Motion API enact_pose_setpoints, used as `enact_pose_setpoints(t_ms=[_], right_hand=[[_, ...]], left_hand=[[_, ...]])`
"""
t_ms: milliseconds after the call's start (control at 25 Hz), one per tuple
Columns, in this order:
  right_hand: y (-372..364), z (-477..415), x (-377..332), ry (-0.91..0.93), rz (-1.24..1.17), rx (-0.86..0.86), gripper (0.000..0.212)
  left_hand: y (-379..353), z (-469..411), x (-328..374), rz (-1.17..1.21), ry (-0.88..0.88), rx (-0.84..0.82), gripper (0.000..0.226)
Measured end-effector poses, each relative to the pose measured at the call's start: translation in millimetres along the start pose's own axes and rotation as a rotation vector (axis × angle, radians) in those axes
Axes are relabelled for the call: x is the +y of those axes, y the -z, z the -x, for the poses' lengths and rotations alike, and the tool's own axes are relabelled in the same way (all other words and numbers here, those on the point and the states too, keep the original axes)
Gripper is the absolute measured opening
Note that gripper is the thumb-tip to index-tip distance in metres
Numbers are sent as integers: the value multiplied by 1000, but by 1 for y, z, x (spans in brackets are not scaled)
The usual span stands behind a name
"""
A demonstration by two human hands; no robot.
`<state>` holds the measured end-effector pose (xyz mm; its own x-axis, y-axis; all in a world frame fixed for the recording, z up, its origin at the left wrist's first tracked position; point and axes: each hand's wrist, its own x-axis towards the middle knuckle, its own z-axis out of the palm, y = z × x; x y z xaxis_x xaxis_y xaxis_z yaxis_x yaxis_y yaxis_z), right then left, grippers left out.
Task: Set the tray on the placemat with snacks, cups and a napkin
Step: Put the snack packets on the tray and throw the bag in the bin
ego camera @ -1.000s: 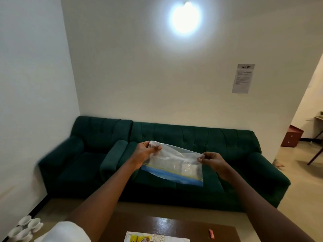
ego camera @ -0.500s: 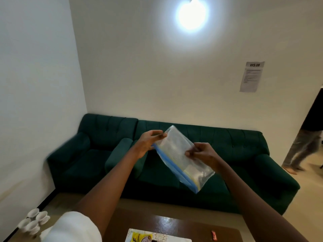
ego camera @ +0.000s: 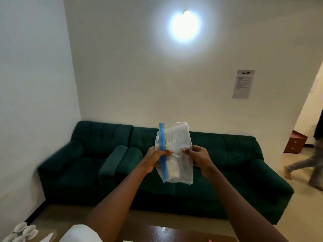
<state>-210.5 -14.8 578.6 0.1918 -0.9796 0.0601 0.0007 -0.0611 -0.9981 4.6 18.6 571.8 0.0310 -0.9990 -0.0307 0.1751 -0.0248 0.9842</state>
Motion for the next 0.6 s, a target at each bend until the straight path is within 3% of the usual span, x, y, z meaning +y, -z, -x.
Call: enact_pose_setpoints(t_ms=[200,320,480,600], right_hand=[[6,1,-7,-22,24,-57,35],[6,-1,-6,-17,-61,-110,32],[-3,-4,-5,-68,-217,-112,24],[-9,-7,-7,-95,-380,-107,29]], left_hand=[[2,-1,11,-106,19,-140,47],[9,-5,18,-78,26,-140,34],[10,-9,24,135,82,-79,24],[14,-10,24,351,167,-61,25]])
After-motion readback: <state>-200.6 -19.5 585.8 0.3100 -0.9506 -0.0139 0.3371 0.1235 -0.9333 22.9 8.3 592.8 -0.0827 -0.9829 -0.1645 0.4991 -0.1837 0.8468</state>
